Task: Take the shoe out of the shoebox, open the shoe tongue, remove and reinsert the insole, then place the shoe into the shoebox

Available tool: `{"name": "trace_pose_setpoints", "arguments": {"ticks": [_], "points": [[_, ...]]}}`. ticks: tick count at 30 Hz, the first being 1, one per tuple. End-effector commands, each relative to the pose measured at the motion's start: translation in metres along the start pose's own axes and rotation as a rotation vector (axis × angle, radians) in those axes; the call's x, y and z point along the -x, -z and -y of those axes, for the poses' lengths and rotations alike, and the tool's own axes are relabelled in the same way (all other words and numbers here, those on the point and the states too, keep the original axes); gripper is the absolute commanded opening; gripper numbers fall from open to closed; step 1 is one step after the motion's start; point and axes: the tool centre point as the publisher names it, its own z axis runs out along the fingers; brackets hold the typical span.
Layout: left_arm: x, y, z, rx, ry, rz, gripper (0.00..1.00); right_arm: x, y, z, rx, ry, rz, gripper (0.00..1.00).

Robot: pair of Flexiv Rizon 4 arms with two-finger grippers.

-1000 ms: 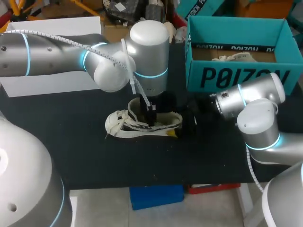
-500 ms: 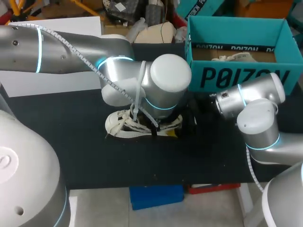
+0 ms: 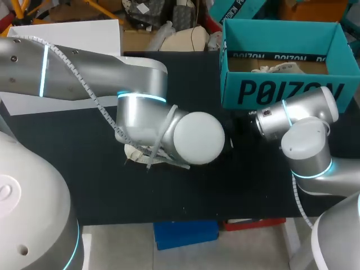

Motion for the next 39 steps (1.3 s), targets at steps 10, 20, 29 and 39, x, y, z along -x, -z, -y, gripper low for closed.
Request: {"name": "trace_pose_setpoints", "arguments": {"ticks": [10,20,29,39], "points": [[0.002,-0.032,-0.001,0.023,-0.008,0.038,0.18,0.001,0.0,0.004,-0.002,-0.003,0.001,0.0],[0.004,-0.041,0.006,0.018,-0.012,-0.003,0.0,0.001,0.0,0.004,-0.002,-0.003,0.001,0.0],[0.0,-0.041,0.006,0.011,-0.081,-0.147,0.0,0.001,0.0,0.004,-0.002,-0.003,0.001,0.0],[0.002,-0.017,0.003,-0.079,-0.155,-0.345,0.0,0.001,0.0,0.004,-0.002,-0.003,0.001,0.0]]}}
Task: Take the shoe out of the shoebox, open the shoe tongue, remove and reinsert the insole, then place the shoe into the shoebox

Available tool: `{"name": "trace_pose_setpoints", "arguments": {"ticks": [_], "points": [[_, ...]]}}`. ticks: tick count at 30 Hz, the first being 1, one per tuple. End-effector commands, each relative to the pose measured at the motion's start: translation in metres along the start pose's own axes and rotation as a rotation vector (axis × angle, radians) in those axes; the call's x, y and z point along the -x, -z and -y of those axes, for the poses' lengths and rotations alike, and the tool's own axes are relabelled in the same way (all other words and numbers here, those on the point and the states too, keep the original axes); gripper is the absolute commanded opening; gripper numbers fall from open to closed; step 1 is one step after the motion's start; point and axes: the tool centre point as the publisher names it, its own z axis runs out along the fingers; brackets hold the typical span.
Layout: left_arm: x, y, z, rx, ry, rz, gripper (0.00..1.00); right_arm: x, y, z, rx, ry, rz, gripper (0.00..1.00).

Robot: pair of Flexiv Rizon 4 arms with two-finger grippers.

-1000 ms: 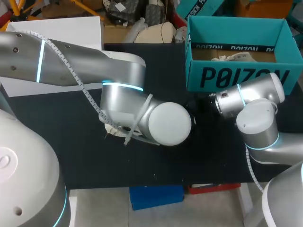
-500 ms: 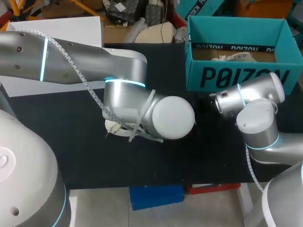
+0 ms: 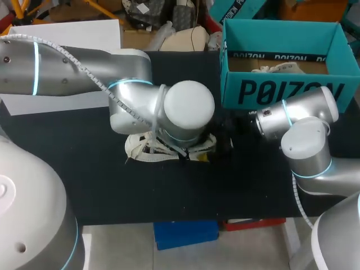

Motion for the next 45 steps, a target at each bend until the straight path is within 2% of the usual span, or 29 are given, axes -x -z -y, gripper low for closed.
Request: {"name": "trace_pose_setpoints", "arguments": {"ticks": [1,9,19,21,33,35,39,45], "points": [[0.007,-0.006,-0.011,-0.074,-0.006,-0.111,0.0,0.0,0.0,0.004,-0.001,-0.001,0.0,0.0],[0.013,0.021,-0.011,-0.168,-0.009,-0.164,0.0,0.0,0.0,0.004,-0.001,-0.001,0.0,0.0],[0.015,0.044,-0.01,-0.239,-0.016,-0.177,0.0,0.0,0.0,0.004,-0.001,-0.001,0.0,0.0],[0.012,0.045,-0.009,-0.256,-0.032,-0.198,0.0,0.0,0.0,0.004,-0.001,-0.001,0.0,0.0],[-0.002,0.023,0.005,-0.246,-0.112,-0.206,0.0,0.0,0.0,0.004,-0.001,-0.001,0.0,0.0],[-0.003,0.021,0.006,-0.249,-0.125,-0.211,0.15,0.0,0.0,0.004,-0.001,-0.001,0.0,0.0],[-0.004,0.018,0.008,-0.261,-0.141,-0.219,0.34,0.0,0.0,0.004,-0.001,-0.001,0.0,0.0],[-0.008,0.013,0.013,-0.289,-0.17,-0.207,0.36,0.0,0.0,0.004,-0.001,-0.001,0.0,0.0]]}}
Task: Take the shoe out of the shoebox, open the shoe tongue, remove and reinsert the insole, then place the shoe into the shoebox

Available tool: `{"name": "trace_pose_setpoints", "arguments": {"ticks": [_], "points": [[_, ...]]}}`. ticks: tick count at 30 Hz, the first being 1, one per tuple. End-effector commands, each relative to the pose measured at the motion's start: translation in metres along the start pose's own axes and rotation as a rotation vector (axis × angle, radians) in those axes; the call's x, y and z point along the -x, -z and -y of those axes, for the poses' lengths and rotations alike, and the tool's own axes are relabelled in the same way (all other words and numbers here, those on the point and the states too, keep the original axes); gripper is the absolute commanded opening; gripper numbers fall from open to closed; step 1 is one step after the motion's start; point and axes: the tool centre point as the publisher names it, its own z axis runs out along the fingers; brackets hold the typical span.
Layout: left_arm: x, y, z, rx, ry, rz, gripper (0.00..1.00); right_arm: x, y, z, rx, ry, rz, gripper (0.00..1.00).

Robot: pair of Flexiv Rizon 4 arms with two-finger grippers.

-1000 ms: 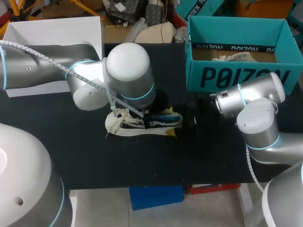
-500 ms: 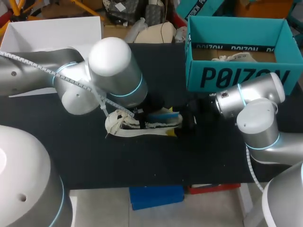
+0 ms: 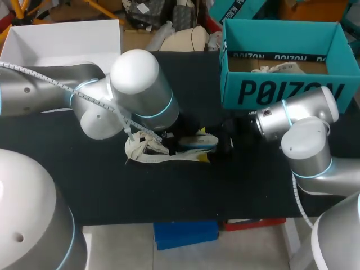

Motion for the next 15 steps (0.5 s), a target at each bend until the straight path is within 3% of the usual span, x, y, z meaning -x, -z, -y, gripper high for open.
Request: {"name": "trace_pose_setpoints", "arguments": {"ticks": [1,15], "points": [[-0.002,-0.01,-0.001,-0.019,-0.011,0.009,0.35,0.001,-0.001,0.004,-0.001,-0.002,0.001,0.0],[0.001,-0.018,0.018,-0.031,-0.053,0.079,0.26,0.001,-0.001,0.004,-0.001,-0.002,0.001,0.0]]}}
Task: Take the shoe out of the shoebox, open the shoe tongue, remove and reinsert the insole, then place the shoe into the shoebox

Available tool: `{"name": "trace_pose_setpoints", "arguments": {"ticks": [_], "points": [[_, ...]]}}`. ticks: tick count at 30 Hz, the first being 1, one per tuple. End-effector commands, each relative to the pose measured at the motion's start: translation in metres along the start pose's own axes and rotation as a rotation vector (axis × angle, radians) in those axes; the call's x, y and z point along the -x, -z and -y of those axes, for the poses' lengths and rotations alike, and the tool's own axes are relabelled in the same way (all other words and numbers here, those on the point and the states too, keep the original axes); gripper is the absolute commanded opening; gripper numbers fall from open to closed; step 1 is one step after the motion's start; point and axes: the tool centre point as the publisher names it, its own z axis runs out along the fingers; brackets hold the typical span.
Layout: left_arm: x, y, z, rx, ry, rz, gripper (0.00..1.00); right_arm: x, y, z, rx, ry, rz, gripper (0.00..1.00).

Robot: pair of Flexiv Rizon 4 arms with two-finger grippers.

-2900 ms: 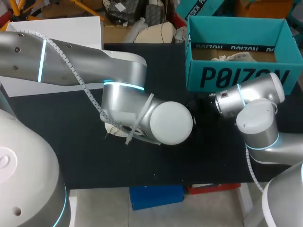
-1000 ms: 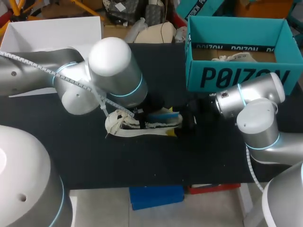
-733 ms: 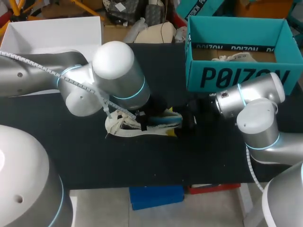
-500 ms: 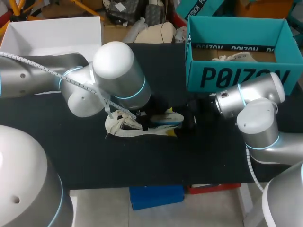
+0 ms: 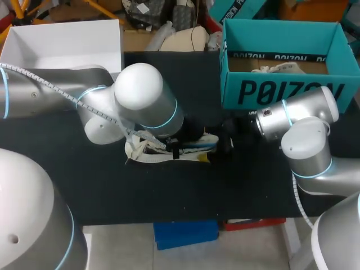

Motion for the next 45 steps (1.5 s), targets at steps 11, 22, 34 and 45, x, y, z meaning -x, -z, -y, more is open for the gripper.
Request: {"name": "trace_pose_setpoints", "arguments": {"ticks": [11,22,34,45], "points": [[-0.001,-0.01,0.027,-0.037,-0.013,0.01,0.16,0.001,-0.001,0.003,-0.001,-0.002,0.001,0.0],[-0.001,-0.008,0.039,-0.05,-0.025,0.008,0.15,0.001,-0.001,0.003,-0.001,-0.002,0.001,0.0],[-0.006,0.001,0.041,-0.105,-0.031,-0.038,0.0,0.001,-0.001,0.003,-0.001,-0.002,0.001,0.0],[-0.017,0.053,0.041,-0.245,-0.042,-0.065,0.0,0.001,-0.001,0.003,-0.001,-0.002,0.001,0.0]]}}
